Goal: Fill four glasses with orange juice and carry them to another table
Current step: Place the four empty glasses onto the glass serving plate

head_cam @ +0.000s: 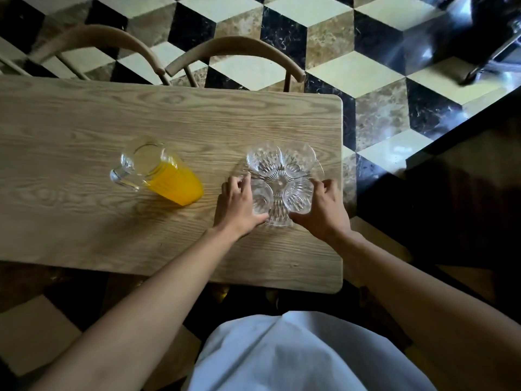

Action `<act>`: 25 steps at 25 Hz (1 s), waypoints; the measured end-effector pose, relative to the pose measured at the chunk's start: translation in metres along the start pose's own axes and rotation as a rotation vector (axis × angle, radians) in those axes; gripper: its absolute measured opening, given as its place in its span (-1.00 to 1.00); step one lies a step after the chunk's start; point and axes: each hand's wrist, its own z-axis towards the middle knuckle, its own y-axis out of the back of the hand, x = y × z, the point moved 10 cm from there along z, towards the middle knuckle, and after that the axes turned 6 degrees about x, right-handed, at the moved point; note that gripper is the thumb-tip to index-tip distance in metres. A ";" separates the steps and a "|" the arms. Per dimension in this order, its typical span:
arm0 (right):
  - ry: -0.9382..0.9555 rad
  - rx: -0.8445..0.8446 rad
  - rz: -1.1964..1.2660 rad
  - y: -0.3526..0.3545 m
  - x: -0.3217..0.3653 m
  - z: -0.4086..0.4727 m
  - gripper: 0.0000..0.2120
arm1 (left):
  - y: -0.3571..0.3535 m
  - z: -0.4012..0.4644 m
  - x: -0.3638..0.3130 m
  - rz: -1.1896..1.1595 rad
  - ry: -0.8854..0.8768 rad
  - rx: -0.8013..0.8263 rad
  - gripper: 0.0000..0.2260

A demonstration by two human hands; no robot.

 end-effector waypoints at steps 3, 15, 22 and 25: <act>-0.015 0.001 0.004 -0.002 -0.001 0.009 0.00 | -0.006 0.005 0.001 -0.014 -0.006 -0.014 -0.02; -0.019 0.034 0.004 -0.008 0.008 0.019 -0.02 | -0.009 0.021 -0.004 -0.094 -0.063 -0.073 -0.06; -0.030 0.029 0.041 -0.008 0.004 0.020 -0.02 | -0.009 0.027 -0.005 -0.089 -0.074 -0.053 -0.06; -0.032 0.016 0.046 -0.008 0.003 0.020 -0.01 | -0.011 0.029 -0.006 -0.086 -0.084 -0.044 -0.07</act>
